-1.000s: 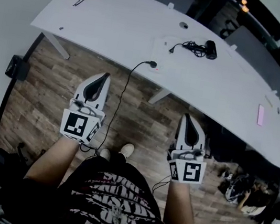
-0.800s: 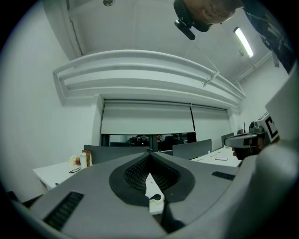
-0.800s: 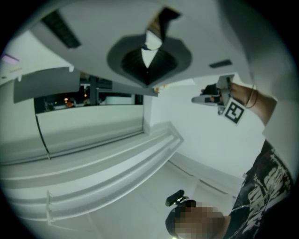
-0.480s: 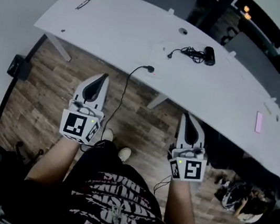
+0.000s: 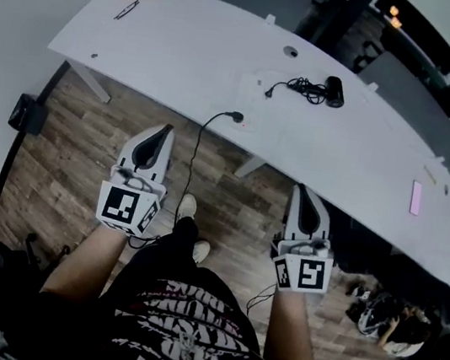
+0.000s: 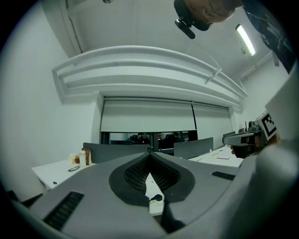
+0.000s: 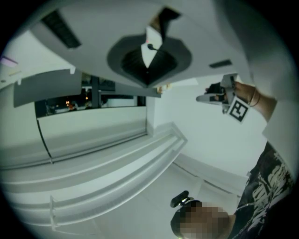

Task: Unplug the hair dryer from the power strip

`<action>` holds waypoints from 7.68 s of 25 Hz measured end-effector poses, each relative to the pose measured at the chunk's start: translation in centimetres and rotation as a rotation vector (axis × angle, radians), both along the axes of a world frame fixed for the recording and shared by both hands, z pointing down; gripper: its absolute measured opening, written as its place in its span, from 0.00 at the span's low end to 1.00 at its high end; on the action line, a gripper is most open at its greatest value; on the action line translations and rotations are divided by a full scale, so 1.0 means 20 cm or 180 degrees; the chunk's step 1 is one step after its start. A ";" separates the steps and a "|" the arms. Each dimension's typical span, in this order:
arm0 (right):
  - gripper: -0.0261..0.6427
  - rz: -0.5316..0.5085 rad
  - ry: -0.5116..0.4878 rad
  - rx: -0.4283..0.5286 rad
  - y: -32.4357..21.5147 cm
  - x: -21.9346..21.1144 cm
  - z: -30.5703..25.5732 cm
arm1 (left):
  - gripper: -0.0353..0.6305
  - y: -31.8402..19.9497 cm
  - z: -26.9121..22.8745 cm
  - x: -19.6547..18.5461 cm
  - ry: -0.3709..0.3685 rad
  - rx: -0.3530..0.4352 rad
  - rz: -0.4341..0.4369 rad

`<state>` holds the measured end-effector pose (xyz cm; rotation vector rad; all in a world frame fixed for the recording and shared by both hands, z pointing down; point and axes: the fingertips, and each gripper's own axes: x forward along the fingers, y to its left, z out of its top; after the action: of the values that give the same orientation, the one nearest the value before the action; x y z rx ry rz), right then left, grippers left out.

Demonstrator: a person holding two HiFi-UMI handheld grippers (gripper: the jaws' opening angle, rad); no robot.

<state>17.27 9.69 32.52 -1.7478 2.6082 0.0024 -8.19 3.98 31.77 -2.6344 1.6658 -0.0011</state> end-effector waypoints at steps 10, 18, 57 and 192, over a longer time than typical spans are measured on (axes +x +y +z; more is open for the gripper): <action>0.08 0.0025 0.0029 -0.0101 -0.18 -0.03 0.06 | 0.09 -0.20 0.05 0.01 -0.0008 -0.0052 0.0081; 0.08 0.0074 0.0049 -0.0156 -0.40 -0.07 0.09 | 0.09 -0.46 0.05 0.00 0.0008 -0.0060 0.0179; 0.08 -0.0292 0.0194 -0.1366 -1.54 -0.14 1.00 | 0.09 -1.33 1.00 0.42 -0.0154 -0.1231 0.0916; 0.10 -0.0296 -0.0187 -0.0638 -1.16 -0.22 0.40 | 0.09 -1.13 0.27 0.04 0.0097 -0.0452 0.0533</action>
<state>12.96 -13.49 40.45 -1.6487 2.7268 -0.3161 -7.46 -18.60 37.25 -2.8851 1.5007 -0.0792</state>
